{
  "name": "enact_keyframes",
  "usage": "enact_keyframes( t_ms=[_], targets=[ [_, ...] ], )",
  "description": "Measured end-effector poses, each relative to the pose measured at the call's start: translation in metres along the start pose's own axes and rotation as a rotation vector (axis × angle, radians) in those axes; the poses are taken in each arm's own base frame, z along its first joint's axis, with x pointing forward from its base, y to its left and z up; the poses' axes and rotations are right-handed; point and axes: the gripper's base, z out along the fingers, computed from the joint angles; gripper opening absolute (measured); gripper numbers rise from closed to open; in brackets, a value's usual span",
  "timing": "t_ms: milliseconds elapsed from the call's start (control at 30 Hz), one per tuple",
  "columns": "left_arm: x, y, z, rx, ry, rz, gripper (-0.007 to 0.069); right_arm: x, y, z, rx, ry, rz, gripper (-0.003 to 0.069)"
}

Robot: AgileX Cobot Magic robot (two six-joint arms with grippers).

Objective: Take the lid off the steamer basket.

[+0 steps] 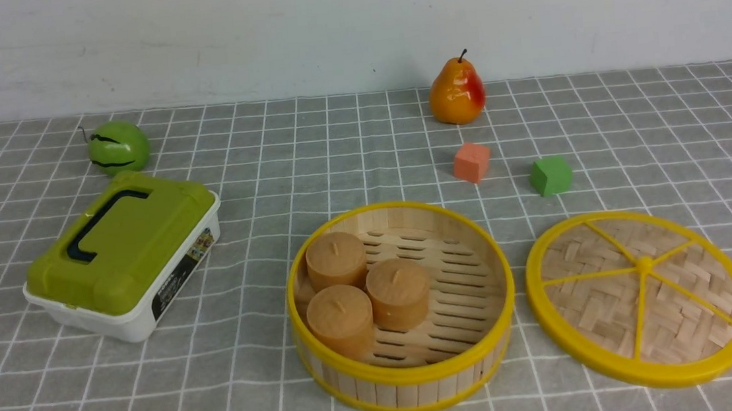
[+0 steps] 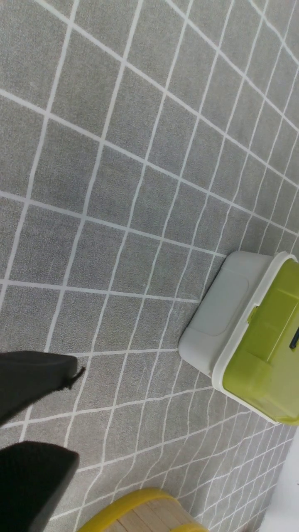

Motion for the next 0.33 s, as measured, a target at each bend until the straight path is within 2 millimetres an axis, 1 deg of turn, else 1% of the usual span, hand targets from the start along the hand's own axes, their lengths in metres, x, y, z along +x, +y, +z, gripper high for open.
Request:
enact_keyframes(
  t_ms=[333],
  targets=[
    [0.0000,0.0000,0.0000,0.000,0.000,0.000,0.0239,0.0000,0.0000,0.0000,0.000,0.000,0.000,0.0127]
  ],
)
